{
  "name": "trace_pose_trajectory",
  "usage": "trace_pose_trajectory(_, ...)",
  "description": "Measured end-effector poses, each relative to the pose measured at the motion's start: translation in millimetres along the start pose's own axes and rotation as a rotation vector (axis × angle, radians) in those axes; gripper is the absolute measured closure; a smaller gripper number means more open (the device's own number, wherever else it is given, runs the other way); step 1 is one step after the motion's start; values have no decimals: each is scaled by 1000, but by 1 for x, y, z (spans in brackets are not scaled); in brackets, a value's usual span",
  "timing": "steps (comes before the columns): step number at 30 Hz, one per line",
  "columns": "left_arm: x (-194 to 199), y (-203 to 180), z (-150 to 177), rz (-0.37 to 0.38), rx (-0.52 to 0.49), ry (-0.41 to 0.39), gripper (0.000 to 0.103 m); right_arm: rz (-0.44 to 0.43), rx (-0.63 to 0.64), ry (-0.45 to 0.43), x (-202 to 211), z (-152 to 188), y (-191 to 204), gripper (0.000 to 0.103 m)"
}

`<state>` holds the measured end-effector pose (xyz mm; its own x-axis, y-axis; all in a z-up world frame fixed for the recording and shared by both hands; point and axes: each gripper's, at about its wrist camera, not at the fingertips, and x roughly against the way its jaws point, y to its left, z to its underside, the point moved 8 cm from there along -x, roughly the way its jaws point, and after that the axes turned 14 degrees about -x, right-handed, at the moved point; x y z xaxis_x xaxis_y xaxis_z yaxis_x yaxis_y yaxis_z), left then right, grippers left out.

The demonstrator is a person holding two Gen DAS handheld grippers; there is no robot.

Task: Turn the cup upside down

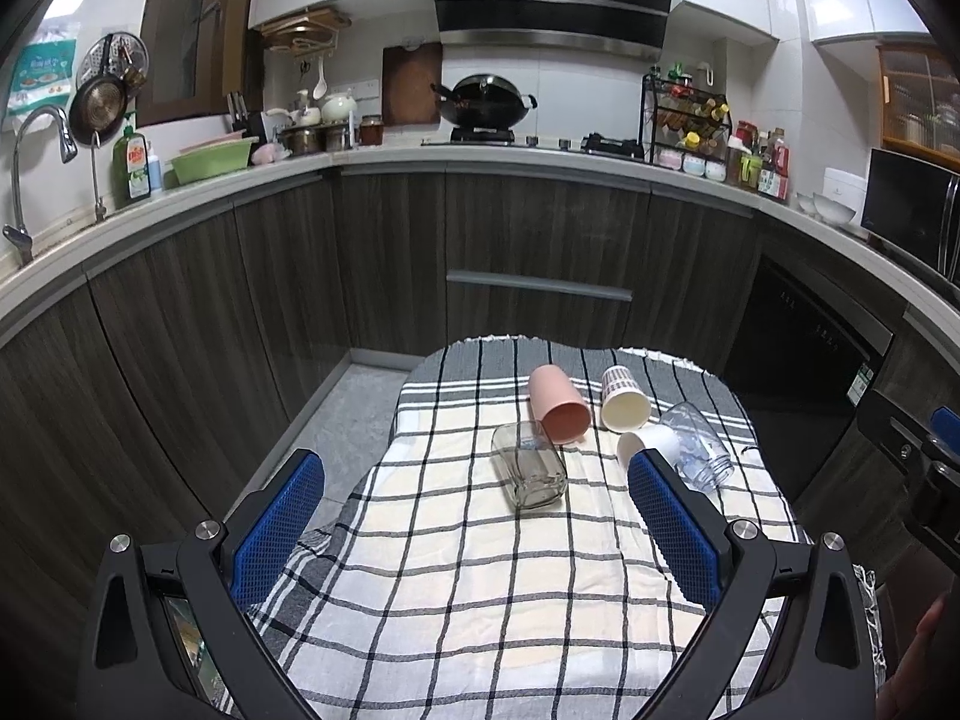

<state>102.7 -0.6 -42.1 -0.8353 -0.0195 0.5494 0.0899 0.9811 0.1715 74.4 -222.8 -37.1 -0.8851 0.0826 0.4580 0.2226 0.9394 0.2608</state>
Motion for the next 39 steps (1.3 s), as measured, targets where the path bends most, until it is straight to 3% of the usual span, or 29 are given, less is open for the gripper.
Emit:
trace_pose_trajectory(17, -77, 3, -29, -6, 5, 80, 0, 16, 39, 92, -79, -23, 18, 1)
trace_pose_trajectory(27, -144, 3, -51, -17, -2, 109, 0, 52, 54, 162, -161, -44, 28, 1)
trace_pose_trajectory(39, -223, 24, -47, -36, 18, 186, 0, 72, 93, 337, -271, -24, 54, 1)
